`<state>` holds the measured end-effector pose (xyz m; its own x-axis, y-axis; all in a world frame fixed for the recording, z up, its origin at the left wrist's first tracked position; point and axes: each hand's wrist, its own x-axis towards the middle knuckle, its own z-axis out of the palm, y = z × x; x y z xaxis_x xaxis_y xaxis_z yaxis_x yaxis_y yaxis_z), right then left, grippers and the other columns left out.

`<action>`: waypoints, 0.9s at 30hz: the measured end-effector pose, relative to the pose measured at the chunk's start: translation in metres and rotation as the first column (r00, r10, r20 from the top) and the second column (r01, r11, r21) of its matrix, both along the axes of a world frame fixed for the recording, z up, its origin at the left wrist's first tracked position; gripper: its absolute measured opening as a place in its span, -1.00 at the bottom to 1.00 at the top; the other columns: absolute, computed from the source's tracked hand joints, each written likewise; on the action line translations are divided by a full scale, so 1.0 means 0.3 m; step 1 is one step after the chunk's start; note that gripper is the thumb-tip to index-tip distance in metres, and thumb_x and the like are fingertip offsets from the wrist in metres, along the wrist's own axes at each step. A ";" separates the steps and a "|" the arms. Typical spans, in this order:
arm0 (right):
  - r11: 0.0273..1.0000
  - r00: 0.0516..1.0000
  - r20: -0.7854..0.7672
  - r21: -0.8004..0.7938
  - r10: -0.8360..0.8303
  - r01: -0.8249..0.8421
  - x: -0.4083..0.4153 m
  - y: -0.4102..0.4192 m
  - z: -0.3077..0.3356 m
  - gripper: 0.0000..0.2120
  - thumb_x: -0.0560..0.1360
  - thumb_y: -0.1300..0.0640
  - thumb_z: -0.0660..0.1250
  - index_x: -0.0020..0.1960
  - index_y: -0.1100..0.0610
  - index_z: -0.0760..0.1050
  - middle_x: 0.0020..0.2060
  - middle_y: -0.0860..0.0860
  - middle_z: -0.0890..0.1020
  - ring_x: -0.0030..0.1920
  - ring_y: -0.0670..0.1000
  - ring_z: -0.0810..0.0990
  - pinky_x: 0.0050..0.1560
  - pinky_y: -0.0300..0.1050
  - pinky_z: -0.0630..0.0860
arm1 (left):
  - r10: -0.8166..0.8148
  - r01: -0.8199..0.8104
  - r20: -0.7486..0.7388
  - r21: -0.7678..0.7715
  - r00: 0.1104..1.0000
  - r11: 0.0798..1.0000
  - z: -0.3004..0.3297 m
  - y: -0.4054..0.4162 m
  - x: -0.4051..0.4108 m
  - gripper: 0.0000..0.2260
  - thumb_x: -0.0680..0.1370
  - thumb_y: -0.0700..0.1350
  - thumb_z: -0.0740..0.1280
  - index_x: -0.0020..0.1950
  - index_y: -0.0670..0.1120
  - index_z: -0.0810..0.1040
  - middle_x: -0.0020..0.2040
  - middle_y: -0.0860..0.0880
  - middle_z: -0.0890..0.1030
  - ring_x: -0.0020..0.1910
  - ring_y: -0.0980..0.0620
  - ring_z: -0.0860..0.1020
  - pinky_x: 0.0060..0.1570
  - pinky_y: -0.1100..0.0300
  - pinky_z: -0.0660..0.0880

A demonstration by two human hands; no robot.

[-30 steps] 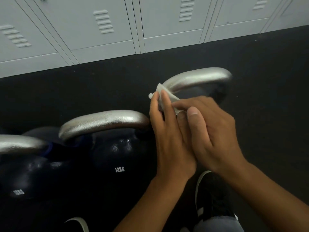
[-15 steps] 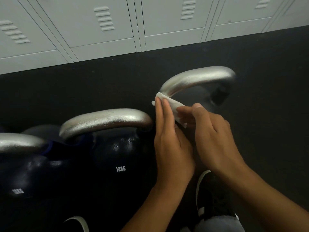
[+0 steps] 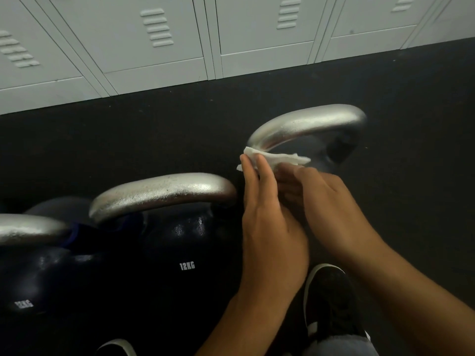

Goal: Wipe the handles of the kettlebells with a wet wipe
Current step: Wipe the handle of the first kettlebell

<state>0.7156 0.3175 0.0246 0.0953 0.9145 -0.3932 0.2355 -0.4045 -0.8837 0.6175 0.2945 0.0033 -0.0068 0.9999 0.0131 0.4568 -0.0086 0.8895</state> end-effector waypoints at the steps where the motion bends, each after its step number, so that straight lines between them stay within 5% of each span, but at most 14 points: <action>1: 0.999 1.000 0.004 0.036 0.011 -0.011 -0.012 0.000 0.003 -0.55 0.54 -0.19 0.11 0.17 0.03 0.62 0.04 0.02 0.74 0.12 0.04 0.70 0.27 0.31 0.57 | -0.001 0.001 0.012 -0.014 1.000 1.000 0.003 -0.002 0.001 -0.36 0.69 -0.30 0.12 0.63 0.09 -0.13 0.69 0.09 -0.14 0.64 0.22 -0.11 0.48 0.54 -0.06; 4: 0.987 0.999 -0.023 0.157 -0.031 0.035 -0.036 0.009 0.003 -0.63 0.57 -0.14 0.09 0.14 -0.23 0.65 0.20 -0.16 0.69 0.29 -0.11 0.61 0.40 0.14 0.50 | 0.004 -0.003 0.037 -0.050 0.999 0.999 0.012 -0.006 0.001 -0.38 0.72 -0.22 0.14 0.66 0.11 -0.12 0.68 0.18 -0.16 0.64 0.27 -0.10 0.54 0.42 -0.03; 7: 0.978 0.997 -0.076 0.202 -0.029 0.044 -0.039 0.020 0.009 -0.61 0.62 -0.09 0.07 -0.03 -0.46 0.62 0.10 -0.34 0.68 0.27 -0.25 0.59 0.38 -0.04 0.47 | 0.023 -0.015 0.074 -0.109 0.997 0.994 0.027 -0.002 -0.001 -0.38 0.72 -0.26 0.11 0.67 0.12 -0.08 0.67 0.23 -0.13 0.62 0.33 -0.08 0.50 0.50 -0.03; 13: 0.991 0.987 -0.161 0.136 0.020 0.002 -0.056 0.054 0.015 -0.53 0.77 0.04 0.00 -0.11 -0.14 0.61 -0.21 -0.35 0.71 -0.03 -0.40 0.65 -0.09 -0.53 0.49 | 0.103 -0.059 0.219 -0.197 0.970 0.979 0.069 0.009 -0.011 -0.45 0.74 -0.10 0.11 0.68 0.18 0.00 0.66 0.24 0.10 0.58 0.38 0.08 0.56 0.34 0.12; 16: 0.994 0.989 -0.144 0.105 0.029 -0.014 -0.060 0.066 0.018 -0.54 0.76 -0.01 -0.01 -0.09 -0.03 0.62 -0.26 -0.25 0.72 -0.12 -0.32 0.67 -0.21 -0.52 0.48 | 0.120 -0.059 0.269 -0.222 0.956 0.973 0.088 0.016 -0.023 -0.49 0.74 0.01 0.10 0.68 0.16 0.05 0.65 0.22 0.17 0.57 0.38 0.12 0.59 0.24 0.15; 21: 0.993 0.994 -0.109 0.113 -0.007 0.020 -0.066 0.041 0.021 -0.60 0.75 0.05 0.06 -0.11 0.25 0.47 -0.37 -0.10 0.60 -0.34 -0.21 0.56 -0.35 -0.40 0.46 | 0.071 -0.006 0.272 -0.230 0.960 0.973 0.160 0.039 -0.036 -0.49 0.74 0.06 0.06 0.69 0.14 0.01 0.66 0.27 0.02 0.55 0.46 0.00 0.48 0.50 0.00; 27: 0.984 0.991 -0.132 0.179 0.037 -0.012 -0.082 0.024 0.023 -0.64 0.76 0.21 0.11 -0.13 -0.07 0.46 -0.35 -0.52 0.56 -0.21 -0.47 0.56 -0.25 -0.55 0.42 | -0.096 0.110 0.065 -0.268 0.993 0.957 0.224 0.116 -0.071 -0.49 0.75 0.04 0.05 0.70 0.08 0.04 0.69 0.15 0.05 0.62 0.23 0.06 0.39 0.39 -0.01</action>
